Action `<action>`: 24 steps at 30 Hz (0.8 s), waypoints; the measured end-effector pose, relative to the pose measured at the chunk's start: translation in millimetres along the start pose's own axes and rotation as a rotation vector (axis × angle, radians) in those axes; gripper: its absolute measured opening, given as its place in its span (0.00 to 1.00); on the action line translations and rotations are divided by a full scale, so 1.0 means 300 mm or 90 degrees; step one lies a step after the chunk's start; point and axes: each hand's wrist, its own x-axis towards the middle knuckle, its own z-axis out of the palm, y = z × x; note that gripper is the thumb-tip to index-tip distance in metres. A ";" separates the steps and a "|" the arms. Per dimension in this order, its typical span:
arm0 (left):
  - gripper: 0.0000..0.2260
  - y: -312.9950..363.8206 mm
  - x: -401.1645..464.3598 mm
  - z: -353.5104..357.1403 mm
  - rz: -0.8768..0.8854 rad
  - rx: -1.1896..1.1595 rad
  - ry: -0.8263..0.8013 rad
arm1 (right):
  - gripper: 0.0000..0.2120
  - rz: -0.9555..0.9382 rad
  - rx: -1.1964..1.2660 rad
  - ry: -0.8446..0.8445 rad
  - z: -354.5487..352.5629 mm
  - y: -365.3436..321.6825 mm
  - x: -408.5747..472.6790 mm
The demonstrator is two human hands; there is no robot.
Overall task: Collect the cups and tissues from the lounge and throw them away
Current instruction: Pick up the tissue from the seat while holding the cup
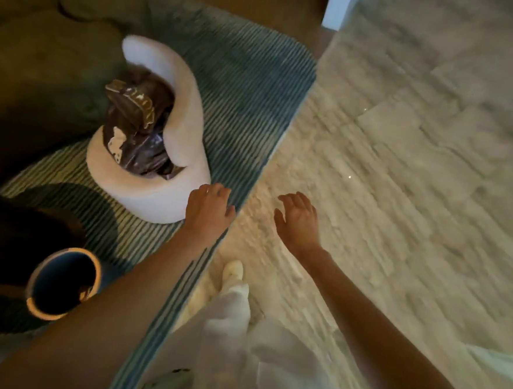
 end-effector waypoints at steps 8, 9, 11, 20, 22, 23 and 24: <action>0.21 0.160 0.487 -0.042 0.068 0.020 -0.019 | 0.20 0.087 -0.014 -0.008 -0.079 0.225 0.354; 0.21 0.170 0.555 -0.060 0.069 0.016 -0.021 | 0.20 0.097 -0.011 -0.010 -0.099 0.244 0.418; 0.21 0.184 0.686 -0.101 0.066 0.007 -0.022 | 0.20 0.110 -0.001 -0.010 -0.145 0.279 0.546; 0.23 0.311 1.310 -0.193 0.118 0.057 -0.039 | 0.19 0.181 0.039 0.053 -0.302 0.541 1.026; 0.23 0.362 1.462 -0.190 0.119 0.055 -0.054 | 0.19 0.199 0.049 0.064 -0.328 0.626 1.142; 0.23 0.390 1.539 -0.189 0.119 0.053 -0.060 | 0.19 0.203 0.054 0.073 -0.341 0.673 1.205; 0.23 0.417 1.618 -0.186 0.121 0.057 -0.058 | 0.18 0.198 0.058 0.079 -0.353 0.720 1.272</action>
